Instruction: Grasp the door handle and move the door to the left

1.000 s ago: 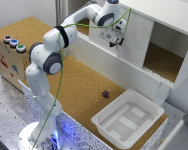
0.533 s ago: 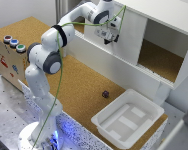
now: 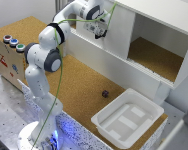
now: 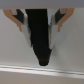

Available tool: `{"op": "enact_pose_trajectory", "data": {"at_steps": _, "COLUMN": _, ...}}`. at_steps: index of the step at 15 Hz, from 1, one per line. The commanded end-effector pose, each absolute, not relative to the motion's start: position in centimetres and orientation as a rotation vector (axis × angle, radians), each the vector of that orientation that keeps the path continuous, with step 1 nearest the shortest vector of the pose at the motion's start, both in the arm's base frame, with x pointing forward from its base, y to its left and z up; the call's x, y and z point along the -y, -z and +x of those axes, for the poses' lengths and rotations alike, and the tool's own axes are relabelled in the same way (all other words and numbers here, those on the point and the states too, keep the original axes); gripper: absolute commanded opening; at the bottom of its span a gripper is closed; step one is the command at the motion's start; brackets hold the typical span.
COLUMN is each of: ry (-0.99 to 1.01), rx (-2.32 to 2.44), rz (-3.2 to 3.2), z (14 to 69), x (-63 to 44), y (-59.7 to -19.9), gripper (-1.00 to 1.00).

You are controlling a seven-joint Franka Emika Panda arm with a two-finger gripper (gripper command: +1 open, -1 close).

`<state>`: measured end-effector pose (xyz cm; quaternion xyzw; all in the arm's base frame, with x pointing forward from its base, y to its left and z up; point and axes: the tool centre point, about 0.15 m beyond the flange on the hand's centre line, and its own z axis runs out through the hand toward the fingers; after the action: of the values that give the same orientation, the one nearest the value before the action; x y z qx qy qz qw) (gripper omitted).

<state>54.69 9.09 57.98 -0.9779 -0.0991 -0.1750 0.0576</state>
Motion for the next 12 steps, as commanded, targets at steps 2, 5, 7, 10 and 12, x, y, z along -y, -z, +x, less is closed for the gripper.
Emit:
{"op": "enact_pose_trajectory", "data": {"at_steps": 2, "ry": 0.709, "rx": 0.112, "rz": -3.238, "z": 60.1, "x": -23.8, "y": -59.4, "gripper": 1.0}}
{"op": "enact_pose_trajectory", "data": {"at_steps": 5, "ry": 0.727, "rx": -0.018, "rz": -3.26, "z": 57.8, "x": -24.7, "y": -60.0, "gripper": 1.0}}
{"op": "enact_pose_trajectory", "data": {"at_steps": 7, "ry": 0.758, "rx": -0.084, "rz": -3.272, "z": 56.2, "x": -24.3, "y": -60.0, "gripper": 1.0}}
{"op": "enact_pose_trajectory", "data": {"at_steps": 10, "ry": 0.707, "rx": -0.178, "rz": -3.237, "z": 55.0, "x": -22.4, "y": -59.7, "gripper": 1.0}}
{"op": "enact_pose_trajectory", "data": {"at_steps": 12, "ry": 0.68, "rx": -0.207, "rz": -3.203, "z": 54.2, "x": -21.5, "y": -59.3, "gripper": 1.0}}
